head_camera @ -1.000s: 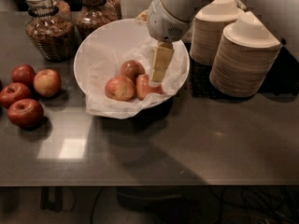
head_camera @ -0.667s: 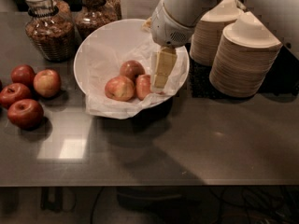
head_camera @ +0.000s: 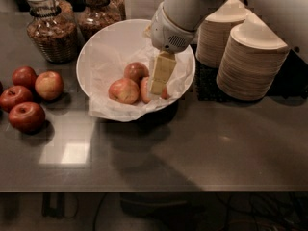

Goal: Pick apple from white bowl

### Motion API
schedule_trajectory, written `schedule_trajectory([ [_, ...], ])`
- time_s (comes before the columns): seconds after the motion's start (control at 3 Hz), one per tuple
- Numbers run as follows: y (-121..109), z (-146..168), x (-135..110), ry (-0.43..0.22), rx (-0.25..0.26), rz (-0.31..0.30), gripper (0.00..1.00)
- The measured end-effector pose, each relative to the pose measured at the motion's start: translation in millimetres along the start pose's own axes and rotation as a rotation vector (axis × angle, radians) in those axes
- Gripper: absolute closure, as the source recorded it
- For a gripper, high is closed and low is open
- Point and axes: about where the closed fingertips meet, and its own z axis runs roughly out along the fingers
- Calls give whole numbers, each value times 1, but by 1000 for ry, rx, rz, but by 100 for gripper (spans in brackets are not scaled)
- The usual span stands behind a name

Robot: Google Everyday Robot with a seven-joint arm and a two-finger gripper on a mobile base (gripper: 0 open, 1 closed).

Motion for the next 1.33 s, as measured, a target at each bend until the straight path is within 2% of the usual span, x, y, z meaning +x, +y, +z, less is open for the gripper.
schedule_trajectory([
  [0.33, -18, -31, -14, -25, 15, -45, 0],
  [0.67, -24, -43, -20, -37, 43, -49, 0],
  [1.0, -25, -39, -18, -47, 42, -40, 0],
  [1.33, -27, -24, -10, -51, 34, 15, 0],
])
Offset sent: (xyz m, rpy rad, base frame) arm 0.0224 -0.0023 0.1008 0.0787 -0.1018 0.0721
